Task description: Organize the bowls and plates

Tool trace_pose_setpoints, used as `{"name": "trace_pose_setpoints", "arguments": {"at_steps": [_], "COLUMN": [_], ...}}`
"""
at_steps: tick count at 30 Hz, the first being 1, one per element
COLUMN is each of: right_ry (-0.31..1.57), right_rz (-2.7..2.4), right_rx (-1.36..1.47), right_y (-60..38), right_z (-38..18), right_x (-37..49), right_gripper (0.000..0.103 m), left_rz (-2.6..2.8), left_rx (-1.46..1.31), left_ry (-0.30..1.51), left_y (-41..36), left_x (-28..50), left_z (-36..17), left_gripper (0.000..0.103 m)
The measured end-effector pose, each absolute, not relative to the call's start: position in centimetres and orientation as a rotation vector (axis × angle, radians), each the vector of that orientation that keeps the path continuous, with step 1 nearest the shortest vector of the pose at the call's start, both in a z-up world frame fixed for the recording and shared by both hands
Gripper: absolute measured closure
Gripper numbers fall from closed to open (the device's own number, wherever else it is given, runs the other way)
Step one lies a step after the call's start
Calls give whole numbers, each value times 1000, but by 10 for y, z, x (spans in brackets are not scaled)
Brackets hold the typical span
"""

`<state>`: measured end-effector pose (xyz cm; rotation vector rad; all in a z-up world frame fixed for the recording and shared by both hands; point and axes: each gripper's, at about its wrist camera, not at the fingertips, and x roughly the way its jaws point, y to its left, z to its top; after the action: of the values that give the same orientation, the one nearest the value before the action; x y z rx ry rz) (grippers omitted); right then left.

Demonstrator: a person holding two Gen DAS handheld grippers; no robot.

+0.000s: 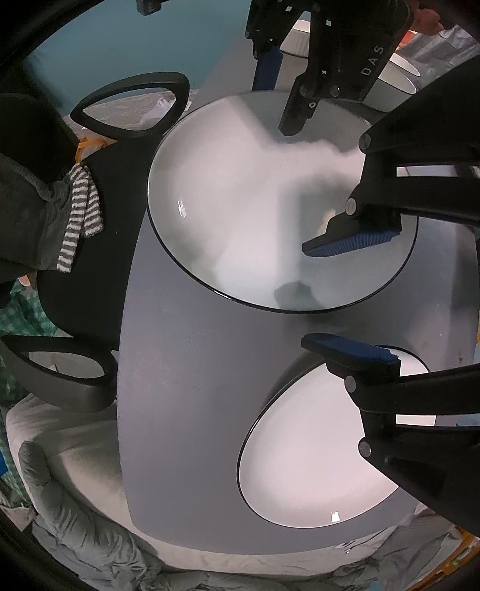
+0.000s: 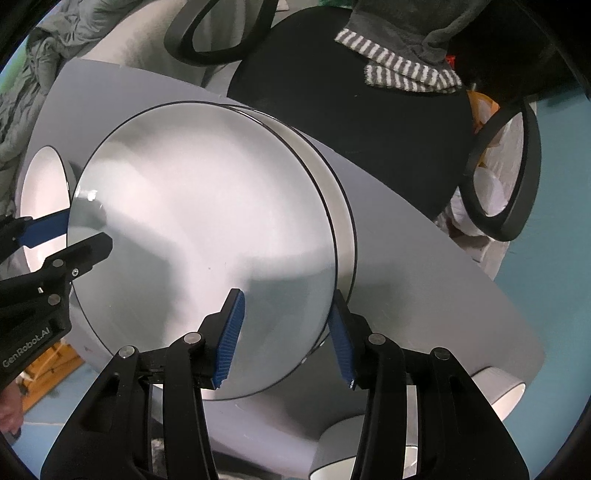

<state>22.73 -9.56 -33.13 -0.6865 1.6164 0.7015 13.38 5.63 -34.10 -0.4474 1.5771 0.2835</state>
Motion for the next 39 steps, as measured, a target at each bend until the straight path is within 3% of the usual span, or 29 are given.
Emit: {"name": "trace_pose_setpoints", "arguments": {"at_steps": [17, 29, 39], "right_ry": [1494, 1424, 1453], "right_rz": [638, 642, 730], "right_rx": [-778, -760, -629], "right_y": [-109, -114, -102], "right_z": [-310, -274, -250], "right_x": [217, 200, 173], "right_gripper": [54, 54, 47], "left_rz": [278, 262, 275], "left_rx": [-426, -357, -393], "left_ry": [1515, 1463, 1439], "left_y": [50, 58, 88], "left_x": [116, 79, 36], "left_z": [-310, -279, -268], "left_gripper": [59, 45, 44]}}
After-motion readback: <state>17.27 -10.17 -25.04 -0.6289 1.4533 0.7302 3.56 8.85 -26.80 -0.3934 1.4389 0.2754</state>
